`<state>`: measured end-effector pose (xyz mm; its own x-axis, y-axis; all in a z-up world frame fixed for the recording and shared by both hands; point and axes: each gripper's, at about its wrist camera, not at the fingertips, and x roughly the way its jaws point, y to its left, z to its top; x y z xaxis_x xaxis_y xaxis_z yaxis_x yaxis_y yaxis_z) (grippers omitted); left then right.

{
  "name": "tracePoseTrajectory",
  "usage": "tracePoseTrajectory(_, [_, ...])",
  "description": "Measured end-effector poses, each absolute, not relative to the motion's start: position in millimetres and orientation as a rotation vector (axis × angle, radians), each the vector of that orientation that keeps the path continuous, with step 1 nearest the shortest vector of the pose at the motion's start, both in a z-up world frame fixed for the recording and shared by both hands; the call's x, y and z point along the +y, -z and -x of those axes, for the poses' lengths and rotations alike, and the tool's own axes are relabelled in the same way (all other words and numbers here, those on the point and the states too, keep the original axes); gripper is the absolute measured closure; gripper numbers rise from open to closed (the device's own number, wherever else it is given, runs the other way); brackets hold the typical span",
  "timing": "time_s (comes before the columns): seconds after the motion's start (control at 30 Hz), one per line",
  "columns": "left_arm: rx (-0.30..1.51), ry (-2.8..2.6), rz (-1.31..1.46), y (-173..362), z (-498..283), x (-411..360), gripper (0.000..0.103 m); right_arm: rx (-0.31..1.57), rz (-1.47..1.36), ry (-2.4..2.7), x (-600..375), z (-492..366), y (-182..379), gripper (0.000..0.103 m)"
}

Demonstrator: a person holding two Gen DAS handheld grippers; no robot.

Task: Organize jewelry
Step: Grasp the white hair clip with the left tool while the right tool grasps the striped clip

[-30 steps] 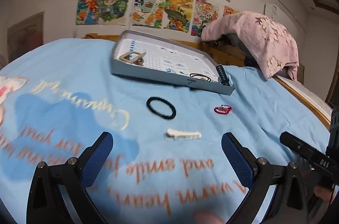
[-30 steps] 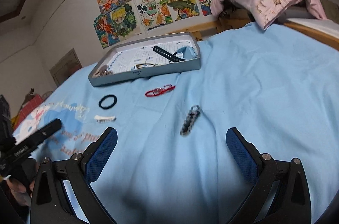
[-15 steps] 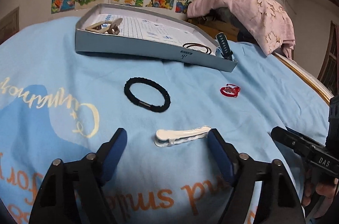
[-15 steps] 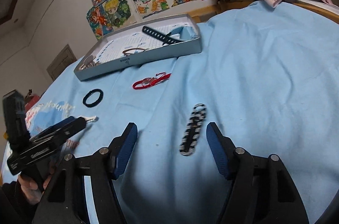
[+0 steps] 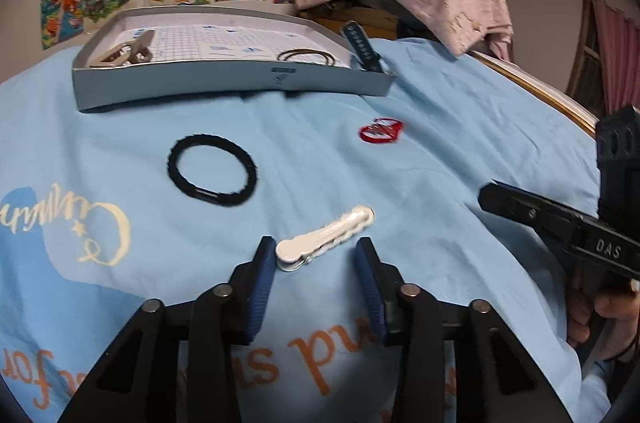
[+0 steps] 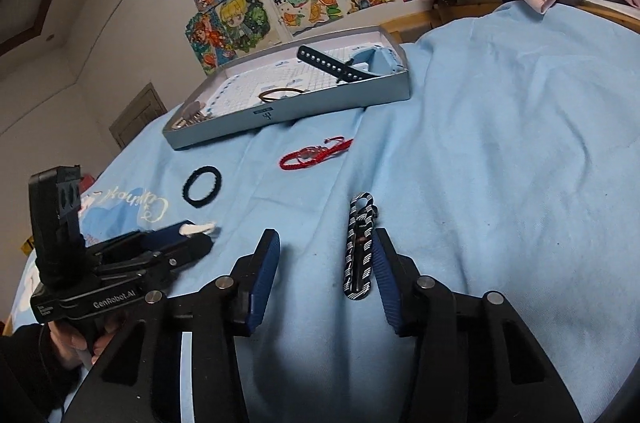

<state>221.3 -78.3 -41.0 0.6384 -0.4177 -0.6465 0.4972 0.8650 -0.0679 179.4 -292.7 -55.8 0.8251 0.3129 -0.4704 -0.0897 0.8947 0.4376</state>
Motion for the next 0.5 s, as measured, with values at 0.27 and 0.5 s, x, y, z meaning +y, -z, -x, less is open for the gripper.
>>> tracePoseTrajectory(0.27, [0.708,0.557,-0.156,39,-217,-88,0.067,0.560,-0.419,-0.270,-288,-183,56,0.067])
tracePoseTrajectory(0.5, [0.701,0.548,-0.217,37,-225,-102,0.067,0.554,-0.430,-0.283,-288,-183,58,0.069])
